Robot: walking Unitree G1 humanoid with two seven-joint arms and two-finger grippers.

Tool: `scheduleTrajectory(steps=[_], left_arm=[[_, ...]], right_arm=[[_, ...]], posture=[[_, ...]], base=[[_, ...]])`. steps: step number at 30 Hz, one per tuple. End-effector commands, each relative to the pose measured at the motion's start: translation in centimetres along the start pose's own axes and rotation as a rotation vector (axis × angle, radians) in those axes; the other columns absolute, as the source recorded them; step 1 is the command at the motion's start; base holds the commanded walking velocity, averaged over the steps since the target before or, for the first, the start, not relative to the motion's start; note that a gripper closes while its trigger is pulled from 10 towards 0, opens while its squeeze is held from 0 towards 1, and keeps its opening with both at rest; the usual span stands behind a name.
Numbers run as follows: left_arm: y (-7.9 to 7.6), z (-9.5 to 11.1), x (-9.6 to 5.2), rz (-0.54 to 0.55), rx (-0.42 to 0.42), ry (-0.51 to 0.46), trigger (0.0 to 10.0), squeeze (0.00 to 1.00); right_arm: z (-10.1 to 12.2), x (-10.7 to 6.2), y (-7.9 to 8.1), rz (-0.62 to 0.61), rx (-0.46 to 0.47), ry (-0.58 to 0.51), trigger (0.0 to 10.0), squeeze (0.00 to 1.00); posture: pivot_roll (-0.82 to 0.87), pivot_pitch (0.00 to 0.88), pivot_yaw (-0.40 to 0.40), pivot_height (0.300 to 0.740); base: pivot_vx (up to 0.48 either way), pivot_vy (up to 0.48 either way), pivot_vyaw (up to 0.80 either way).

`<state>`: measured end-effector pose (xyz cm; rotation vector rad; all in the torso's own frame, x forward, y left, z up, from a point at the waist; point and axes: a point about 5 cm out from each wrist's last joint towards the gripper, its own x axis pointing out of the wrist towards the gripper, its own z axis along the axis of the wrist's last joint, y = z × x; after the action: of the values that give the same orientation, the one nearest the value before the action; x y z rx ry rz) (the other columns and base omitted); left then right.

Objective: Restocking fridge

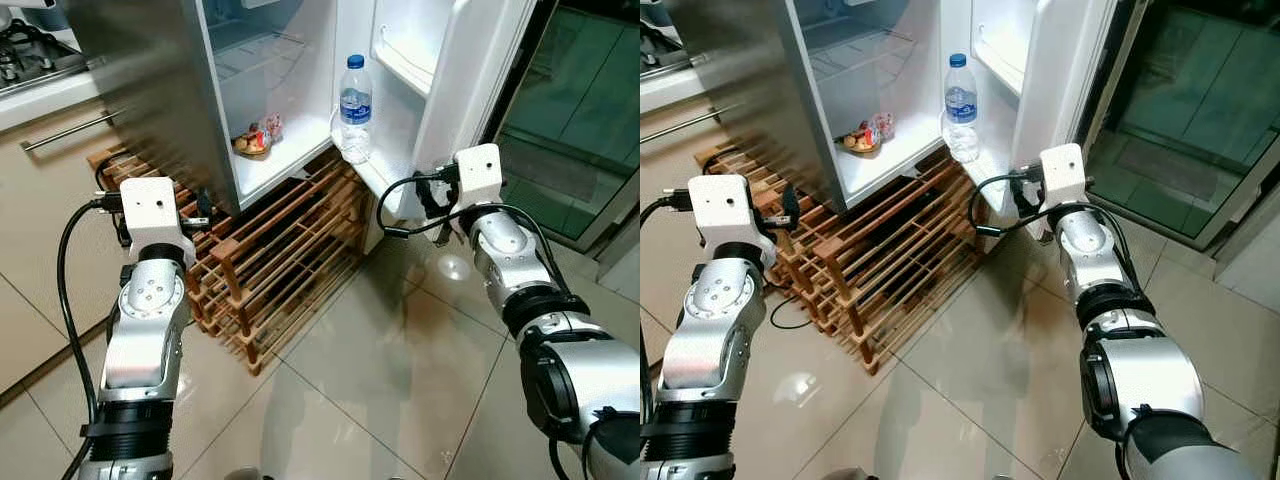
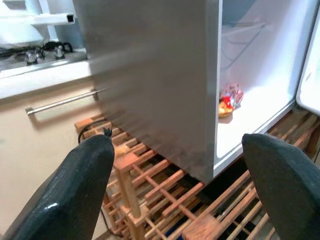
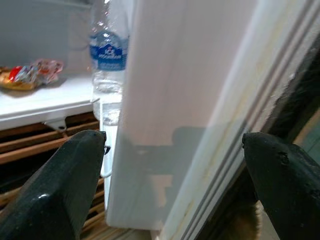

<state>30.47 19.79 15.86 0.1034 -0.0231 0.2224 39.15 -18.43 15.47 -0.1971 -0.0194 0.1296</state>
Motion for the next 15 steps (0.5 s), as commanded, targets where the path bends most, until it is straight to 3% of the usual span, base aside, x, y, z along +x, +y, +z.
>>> scheduleTrajectory(steps=[1, 9, 10, 11, 15], left_arm=[[0.2, 0.7, -0.2, -0.004, 0.023, -0.023, 10.0, 0.00], [0.4, 0.4, -0.9, -0.010, 0.037, -0.008, 10.0, 0.00], [0.3, 0.3, -1.2, -0.013, 0.040, 0.000, 10.0, 0.00], [0.3, 0.3, -1.2, -0.013, 0.040, 0.000, 10.0, 0.00], [0.6, 0.2, -1.4, -0.022, 0.052, 0.014, 10.0, 0.00]], right_arm=[[0.8, 0.3, -0.7, -0.031, 0.002, -0.010, 10.0, 0.00], [1.0, 0.2, -2.2, -0.078, -0.008, -0.006, 10.0, 0.00], [0.8, -0.2, -3.3, -0.115, -0.018, 0.006, 10.0, 0.00], [0.8, -0.2, -3.3, -0.115, -0.018, 0.006, 10.0, 0.00], [-0.4, -2.1, -8.1, -0.307, -0.132, 0.094, 10.0, 0.00]], posture=[[0.07, 0.000, 0.018, 0.740], [0.08, 0.000, 0.018, 0.740], [0.08, 0.000, 0.022, 0.740], [0.08, 0.000, 0.022, 0.740], [0.07, 0.013, 0.032, 0.740]], base=[[0.000, 0.000, 0.00], [0.000, 0.000, 0.00], [0.000, 0.000, 0.00], [0.000, 0.000, 0.00], [0.000, 0.000, 0.00]])
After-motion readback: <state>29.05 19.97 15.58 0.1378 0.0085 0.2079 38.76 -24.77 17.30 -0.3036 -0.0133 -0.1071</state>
